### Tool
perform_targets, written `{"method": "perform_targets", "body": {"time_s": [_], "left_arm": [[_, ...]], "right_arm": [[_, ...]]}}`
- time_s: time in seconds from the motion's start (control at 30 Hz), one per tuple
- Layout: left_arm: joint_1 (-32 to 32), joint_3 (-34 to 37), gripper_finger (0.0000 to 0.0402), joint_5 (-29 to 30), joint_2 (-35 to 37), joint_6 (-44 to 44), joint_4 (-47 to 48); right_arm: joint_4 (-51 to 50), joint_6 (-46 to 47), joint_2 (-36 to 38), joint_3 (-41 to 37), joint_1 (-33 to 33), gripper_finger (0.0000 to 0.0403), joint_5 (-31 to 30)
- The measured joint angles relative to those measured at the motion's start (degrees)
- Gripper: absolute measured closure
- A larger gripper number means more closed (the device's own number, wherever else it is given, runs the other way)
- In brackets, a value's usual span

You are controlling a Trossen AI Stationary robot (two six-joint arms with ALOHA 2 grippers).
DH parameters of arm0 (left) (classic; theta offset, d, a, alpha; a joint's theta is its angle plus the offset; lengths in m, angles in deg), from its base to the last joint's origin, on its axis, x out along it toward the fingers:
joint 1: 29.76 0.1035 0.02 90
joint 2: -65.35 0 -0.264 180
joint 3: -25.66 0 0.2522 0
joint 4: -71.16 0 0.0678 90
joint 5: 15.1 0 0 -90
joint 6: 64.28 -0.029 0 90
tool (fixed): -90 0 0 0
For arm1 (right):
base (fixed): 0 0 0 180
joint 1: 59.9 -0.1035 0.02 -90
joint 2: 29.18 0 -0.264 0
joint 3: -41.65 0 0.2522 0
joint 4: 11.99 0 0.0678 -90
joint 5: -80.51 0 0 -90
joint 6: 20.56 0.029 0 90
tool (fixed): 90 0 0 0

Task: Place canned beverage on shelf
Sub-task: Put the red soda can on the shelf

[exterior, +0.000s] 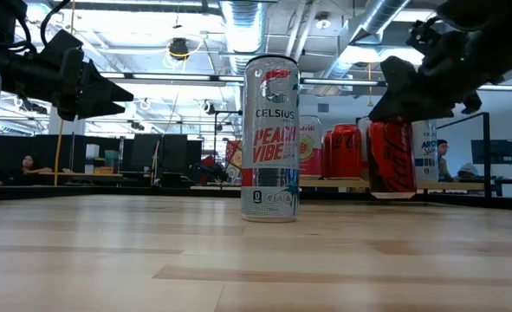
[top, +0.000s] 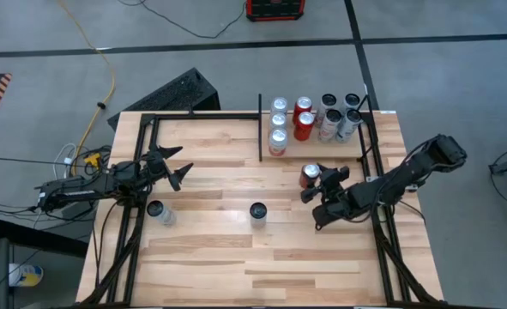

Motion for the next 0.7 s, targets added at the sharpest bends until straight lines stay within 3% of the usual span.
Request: {"method": "perform_targets", "body": {"time_s": [0.3, 0.53, 0.7], "left_arm": [[0.02, -0.01, 0.004, -0.01, -0.01, 0.0, 0.0], [0.02, 0.0, 0.004, -0.01, -0.02, 0.0, 0.0], [0.0, 0.0, 0.004, -0.01, -0.02, 0.0, 0.0]], "right_arm": [[10.06, -19.44, 5.86, 0.0, 4.33, 0.0127, 0.93], [11.93, -30.42, 11.54, 0.0, 12.58, 0.0127, 9.28], [18.47, -39.6, 11.86, 0.02, 17.87, 0.0127, 12.69]]}}
